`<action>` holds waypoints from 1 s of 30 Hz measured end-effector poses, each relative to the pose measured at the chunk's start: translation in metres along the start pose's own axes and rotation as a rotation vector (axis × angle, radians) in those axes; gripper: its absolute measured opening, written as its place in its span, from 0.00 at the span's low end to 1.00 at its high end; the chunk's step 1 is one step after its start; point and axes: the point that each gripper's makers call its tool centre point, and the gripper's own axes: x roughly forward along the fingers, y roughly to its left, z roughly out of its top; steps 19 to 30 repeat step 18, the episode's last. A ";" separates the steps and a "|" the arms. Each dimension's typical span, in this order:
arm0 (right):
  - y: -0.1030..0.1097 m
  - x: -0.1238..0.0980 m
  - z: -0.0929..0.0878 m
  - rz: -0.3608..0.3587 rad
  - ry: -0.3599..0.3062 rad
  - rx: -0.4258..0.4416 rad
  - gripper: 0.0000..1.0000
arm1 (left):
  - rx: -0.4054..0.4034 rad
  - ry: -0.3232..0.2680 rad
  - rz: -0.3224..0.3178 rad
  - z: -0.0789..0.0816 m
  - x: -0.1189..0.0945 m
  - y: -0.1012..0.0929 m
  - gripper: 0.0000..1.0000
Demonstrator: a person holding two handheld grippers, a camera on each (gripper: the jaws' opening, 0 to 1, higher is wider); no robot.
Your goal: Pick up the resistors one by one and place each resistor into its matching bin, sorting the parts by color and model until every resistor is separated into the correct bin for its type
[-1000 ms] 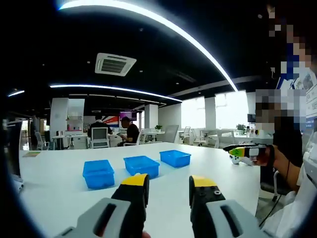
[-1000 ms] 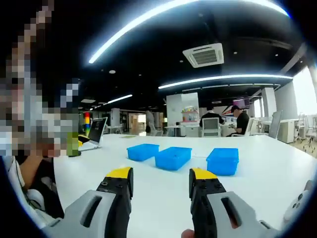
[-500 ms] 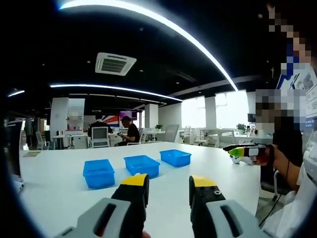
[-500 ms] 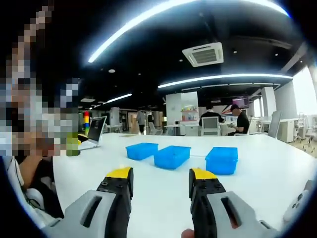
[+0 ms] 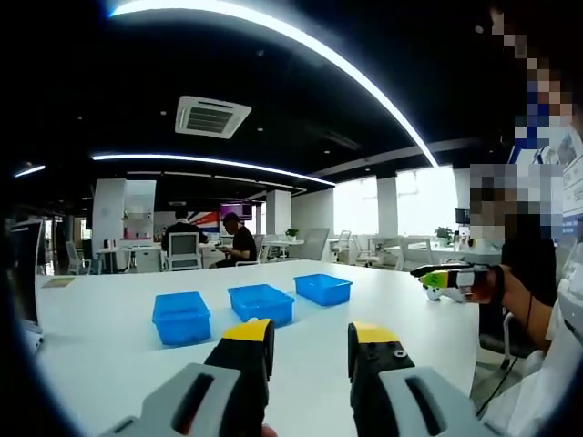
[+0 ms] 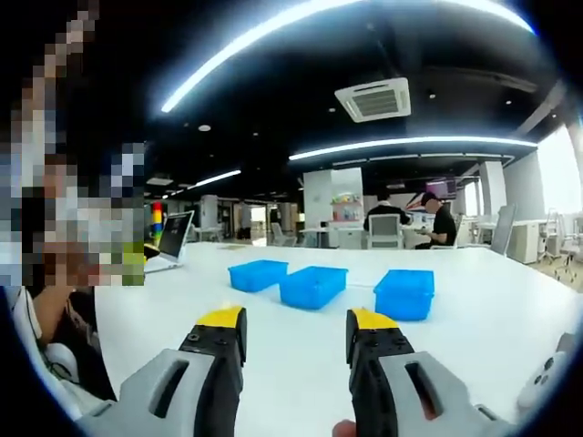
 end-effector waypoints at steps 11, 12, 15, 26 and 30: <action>-0.006 0.000 -0.001 -0.006 -0.001 -0.002 0.45 | 0.000 0.000 0.005 -0.002 0.004 0.001 0.34; -0.007 0.000 0.000 -0.006 -0.003 -0.001 0.45 | 0.001 -0.001 0.004 -0.002 0.004 0.000 0.34; -0.007 0.000 0.001 -0.004 -0.008 0.006 0.45 | 0.002 -0.002 0.004 -0.001 0.006 0.000 0.34; -0.006 -0.001 0.003 0.003 -0.014 0.018 0.45 | 0.000 -0.002 0.005 -0.002 0.006 0.000 0.34; -0.006 -0.001 0.003 0.003 -0.014 0.018 0.45 | 0.000 -0.002 0.005 -0.002 0.006 0.000 0.34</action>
